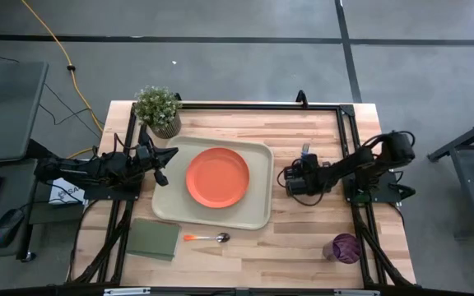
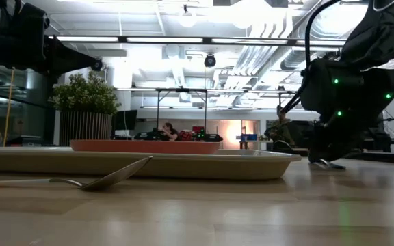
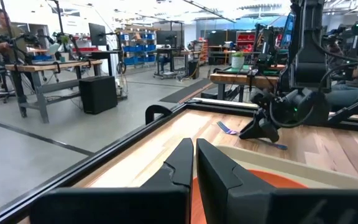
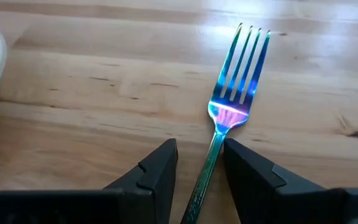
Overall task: Pick and place plate/cup/fork/spoon on tray
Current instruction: Put the blue fork on the left side of the gray tray
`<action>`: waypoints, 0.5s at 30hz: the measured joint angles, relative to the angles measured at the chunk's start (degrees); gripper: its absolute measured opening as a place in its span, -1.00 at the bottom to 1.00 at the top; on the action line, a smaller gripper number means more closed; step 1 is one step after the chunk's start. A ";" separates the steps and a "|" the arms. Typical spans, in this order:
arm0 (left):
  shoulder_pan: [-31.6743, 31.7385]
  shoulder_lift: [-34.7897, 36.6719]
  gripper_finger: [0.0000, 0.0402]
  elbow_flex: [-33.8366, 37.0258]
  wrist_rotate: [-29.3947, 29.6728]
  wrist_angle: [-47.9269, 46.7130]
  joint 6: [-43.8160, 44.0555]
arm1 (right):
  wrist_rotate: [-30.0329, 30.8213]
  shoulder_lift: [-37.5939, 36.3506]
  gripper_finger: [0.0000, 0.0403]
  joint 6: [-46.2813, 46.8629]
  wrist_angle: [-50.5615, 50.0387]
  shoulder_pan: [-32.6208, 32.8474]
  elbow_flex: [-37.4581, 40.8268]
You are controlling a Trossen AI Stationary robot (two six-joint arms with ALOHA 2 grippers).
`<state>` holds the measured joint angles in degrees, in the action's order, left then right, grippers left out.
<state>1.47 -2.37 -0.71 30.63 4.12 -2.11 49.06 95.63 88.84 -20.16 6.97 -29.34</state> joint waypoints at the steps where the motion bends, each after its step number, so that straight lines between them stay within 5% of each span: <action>1: 0.00 0.02 -0.98 0.00 0.00 0.00 0.00 | 0.73 0.45 -0.36 0.82 0.02 0.32 -0.02; 7: -0.02 0.01 -0.98 0.00 0.00 0.00 -0.01 | 1.95 1.11 -0.43 2.85 -0.48 1.57 0.02; 15: 0.01 0.00 -0.98 0.00 0.00 0.00 0.44 | 2.91 1.06 -0.95 2.18 -0.89 1.69 0.05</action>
<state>1.48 -2.37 -0.71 30.63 4.12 -1.67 51.97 96.69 91.02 -21.05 8.66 -29.30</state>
